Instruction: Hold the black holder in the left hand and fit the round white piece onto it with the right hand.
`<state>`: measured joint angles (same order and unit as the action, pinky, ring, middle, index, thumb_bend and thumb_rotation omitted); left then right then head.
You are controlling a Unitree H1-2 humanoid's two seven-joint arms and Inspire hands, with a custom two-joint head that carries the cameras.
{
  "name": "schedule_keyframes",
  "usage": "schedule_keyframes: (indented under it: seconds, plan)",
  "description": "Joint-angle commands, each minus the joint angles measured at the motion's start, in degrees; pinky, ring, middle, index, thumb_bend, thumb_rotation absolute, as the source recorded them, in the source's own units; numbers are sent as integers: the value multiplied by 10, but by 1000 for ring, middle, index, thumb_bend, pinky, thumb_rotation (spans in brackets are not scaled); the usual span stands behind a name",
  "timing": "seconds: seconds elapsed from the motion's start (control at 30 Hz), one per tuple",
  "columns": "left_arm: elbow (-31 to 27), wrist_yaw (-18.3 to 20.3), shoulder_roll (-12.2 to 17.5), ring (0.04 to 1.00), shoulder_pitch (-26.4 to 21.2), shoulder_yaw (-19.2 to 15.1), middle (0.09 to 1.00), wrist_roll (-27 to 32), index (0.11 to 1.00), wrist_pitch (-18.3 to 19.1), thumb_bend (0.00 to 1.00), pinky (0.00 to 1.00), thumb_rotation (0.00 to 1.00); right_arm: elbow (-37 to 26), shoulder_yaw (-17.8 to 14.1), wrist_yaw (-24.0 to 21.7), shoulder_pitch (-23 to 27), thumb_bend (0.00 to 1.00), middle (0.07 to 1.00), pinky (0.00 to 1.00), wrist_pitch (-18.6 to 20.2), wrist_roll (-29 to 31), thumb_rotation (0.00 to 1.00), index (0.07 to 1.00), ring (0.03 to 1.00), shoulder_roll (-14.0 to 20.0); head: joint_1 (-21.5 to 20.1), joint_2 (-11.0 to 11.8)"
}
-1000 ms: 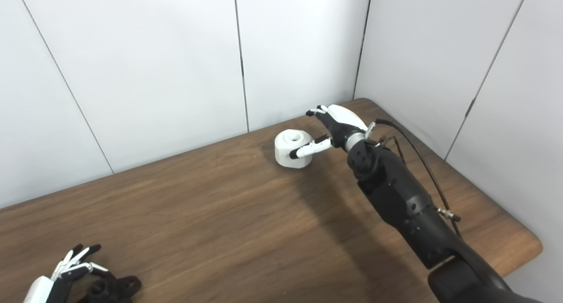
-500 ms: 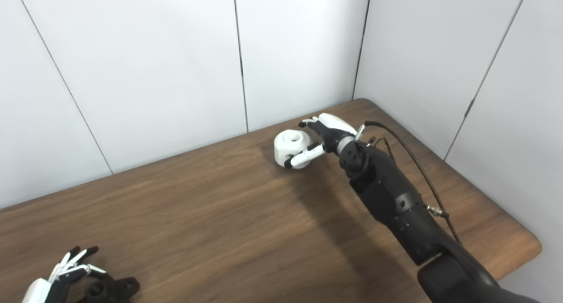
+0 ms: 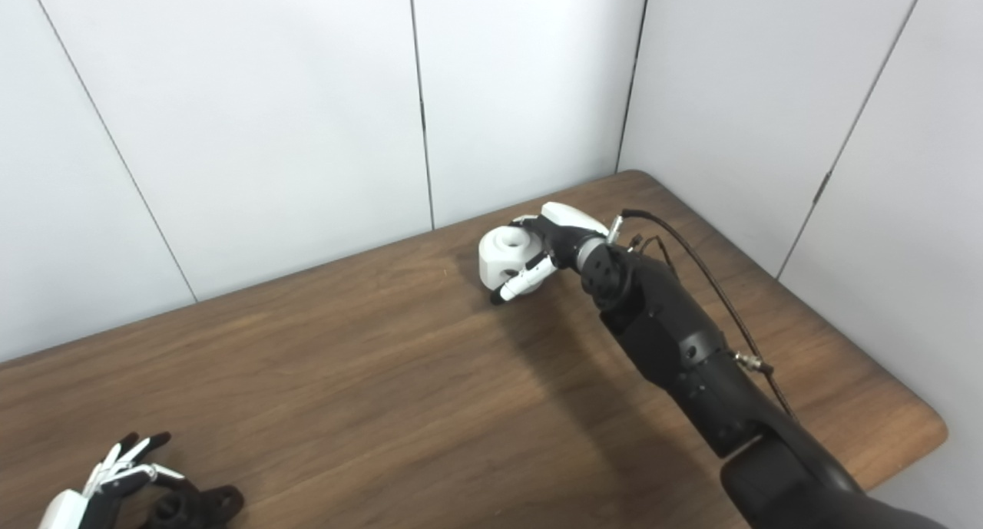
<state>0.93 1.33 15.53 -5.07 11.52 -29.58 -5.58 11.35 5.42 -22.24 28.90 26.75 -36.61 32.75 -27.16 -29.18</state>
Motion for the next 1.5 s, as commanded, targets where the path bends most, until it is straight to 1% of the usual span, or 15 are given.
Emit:
schedule_keyframes:
  seconds: [0.0, 0.13, 0.23, 0.33, 0.4, 0.47, 0.6, 0.8, 0.87, 0.93, 1.03, 1.1, 1.13, 1.33, 1.47]
  plan:
    - [-7, 13, 0, 1000, 19, 6, 901, -1, 482, 13, 516, 1000, 35, 7, -10, 13, 36, 1000, 847, 698, 2, -11, 370, 821, 816, 8, 0, 0]
    - [-11, 14, 1, 1000, 19, 7, 901, -1, 482, 18, 516, 1000, 35, 10, -6, 47, 35, 1000, 795, 636, 1, -31, 365, 802, 765, 4, 1, 0]
    - [-12, 13, 1, 1000, 19, 8, 900, -3, 482, 19, 516, 1000, 35, 1, -10, 80, 30, 998, 669, 467, 0, -40, 324, 775, 588, -4, 1, 0]
    - [-13, 12, 1, 1000, 21, 7, 898, -1, 482, 18, 516, 1000, 35, 24, -1, 129, 29, 940, 566, 415, -18, -46, 278, 559, 501, -4, 1, -1]
    - [-15, 12, 1, 1000, 21, 7, 899, -1, 482, 19, 516, 1000, 35, 20, 3, 148, 26, 899, 551, 400, -21, -50, 250, 583, 481, -4, 0, -2]
    - [-13, 12, 1, 1000, 21, 7, 899, 1, 482, 18, 516, 1000, 35, 7, 7, 155, 23, 859, 477, 329, -17, -51, 202, 592, 398, -3, 0, -2]
    - [-12, 12, 2, 1000, 20, 6, 900, 2, 482, 16, 516, 1000, 35, 11, 8, 171, 20, 853, 379, 248, -31, -45, 152, 590, 301, -1, 0, -2]
    - [-9, 11, 2, 1000, 18, 6, 899, 2, 482, 14, 516, 1000, 35, 25, 6, 193, 15, 850, 484, 375, -59, -37, 104, 550, 435, 1, 0, -2]
    - [-9, 12, 3, 1000, 18, 6, 900, 2, 482, 15, 516, 1000, 35, 27, 6, 199, 13, 591, 496, 359, -64, -37, 131, 501, 434, 1, 0, -1]
    - [-7, 11, 3, 1000, 18, 7, 900, 1, 482, 13, 516, 1000, 35, 15, 7, 197, 11, 541, 518, 364, -58, -38, 136, 491, 451, 0, 0, -1]
    - [-4, 9, 3, 1000, 18, 6, 899, 1, 482, 10, 516, 1000, 35, 32, 7, 209, 11, 525, 509, 361, -71, -34, 139, 487, 443, 1, 1, -2]
    - [-4, 9, 2, 1000, 18, 6, 899, 2, 482, 11, 516, 1000, 35, 32, 9, 214, 10, 524, 560, 417, -76, -36, 139, 486, 511, 1, 1, -2]
    - [-4, 9, 2, 1000, 18, 5, 899, 3, 482, 11, 516, 1000, 35, 30, 10, 216, 9, 524, 526, 377, -78, -37, 138, 485, 471, 1, 1, -2]
    - [-4, 10, 3, 1000, 18, 5, 900, 3, 482, 10, 516, 1000, 35, 27, 14, 222, 5, 523, 673, 553, -90, -38, 134, 480, 656, 2, 1, -3]
    - [-6, 12, 4, 1000, 18, 6, 900, 2, 482, 12, 517, 1000, 35, 40, 16, 231, 7, 522, 658, 521, -101, -37, 132, 479, 625, 3, 0, -4]
